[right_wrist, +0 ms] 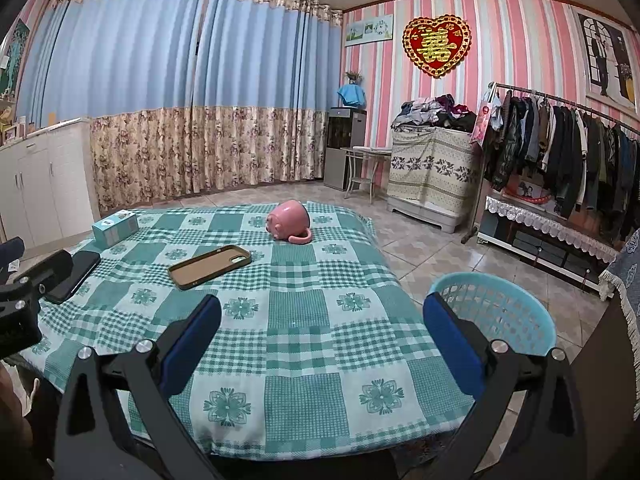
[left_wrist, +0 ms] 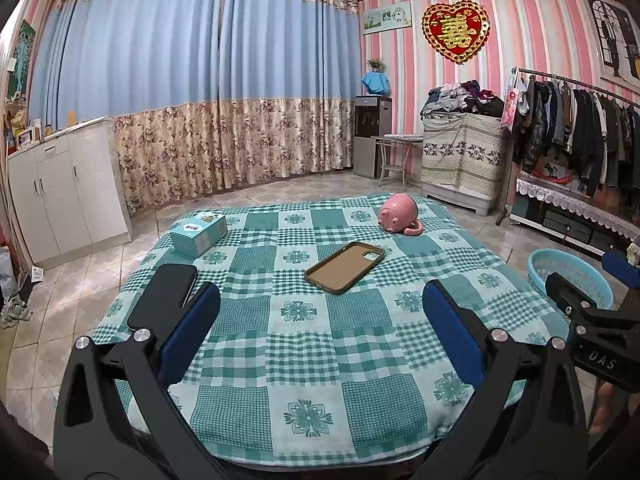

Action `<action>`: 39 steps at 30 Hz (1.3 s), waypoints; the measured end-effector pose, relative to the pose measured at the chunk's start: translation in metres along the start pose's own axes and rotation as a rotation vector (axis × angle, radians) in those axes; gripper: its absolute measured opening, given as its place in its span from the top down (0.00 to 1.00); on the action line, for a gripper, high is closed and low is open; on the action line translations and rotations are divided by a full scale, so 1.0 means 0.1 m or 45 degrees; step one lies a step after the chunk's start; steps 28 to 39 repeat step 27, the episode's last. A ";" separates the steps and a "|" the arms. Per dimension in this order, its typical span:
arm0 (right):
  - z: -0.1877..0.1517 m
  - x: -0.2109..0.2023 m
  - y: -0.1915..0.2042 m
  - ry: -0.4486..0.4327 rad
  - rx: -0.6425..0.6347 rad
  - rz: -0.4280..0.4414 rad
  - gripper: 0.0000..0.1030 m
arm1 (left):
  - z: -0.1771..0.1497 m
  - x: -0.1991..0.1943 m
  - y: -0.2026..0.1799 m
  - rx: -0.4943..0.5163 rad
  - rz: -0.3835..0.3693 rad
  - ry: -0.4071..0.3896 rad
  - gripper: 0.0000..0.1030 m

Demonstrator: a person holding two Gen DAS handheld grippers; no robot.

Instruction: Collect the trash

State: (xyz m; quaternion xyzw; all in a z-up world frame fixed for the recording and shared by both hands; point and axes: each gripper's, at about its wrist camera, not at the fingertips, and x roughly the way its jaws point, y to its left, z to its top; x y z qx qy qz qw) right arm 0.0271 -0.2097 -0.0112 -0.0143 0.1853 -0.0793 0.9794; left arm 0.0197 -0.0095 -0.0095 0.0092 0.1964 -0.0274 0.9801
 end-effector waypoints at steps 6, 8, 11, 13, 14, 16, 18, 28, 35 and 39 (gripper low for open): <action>-0.01 0.00 0.00 0.000 -0.002 0.001 0.04 | 0.03 -0.03 0.00 -0.008 -0.005 -0.006 0.05; -0.02 0.00 0.01 -0.003 -0.004 -0.001 0.04 | 0.04 -0.03 0.00 -0.009 -0.007 -0.007 0.05; -0.03 0.00 0.01 -0.001 -0.001 0.001 0.04 | 0.04 -0.05 -0.01 -0.008 -0.006 -0.009 0.05; -0.02 0.00 0.01 0.001 -0.005 0.000 0.04 | 0.05 -0.05 0.00 -0.010 -0.005 -0.007 0.05; -0.02 0.00 0.01 0.001 -0.006 0.000 0.04 | 0.07 -0.05 0.00 -0.011 -0.006 -0.007 0.05; -0.03 0.00 0.02 0.004 -0.006 -0.001 0.04 | 0.06 -0.05 0.00 -0.009 -0.008 -0.005 0.05; -0.03 0.00 0.03 0.004 -0.007 0.000 0.04 | 0.07 -0.06 -0.01 -0.008 -0.008 -0.008 0.05; -0.02 0.00 0.05 0.003 -0.012 0.002 0.04 | 0.09 -0.08 -0.02 -0.018 -0.019 0.005 0.05; -0.02 0.00 0.05 0.003 -0.012 0.002 0.04 | 0.09 -0.08 -0.02 -0.018 -0.019 0.005 0.05; -0.02 0.00 0.05 0.003 -0.012 0.002 0.04 | 0.09 -0.08 -0.02 -0.018 -0.019 0.005 0.05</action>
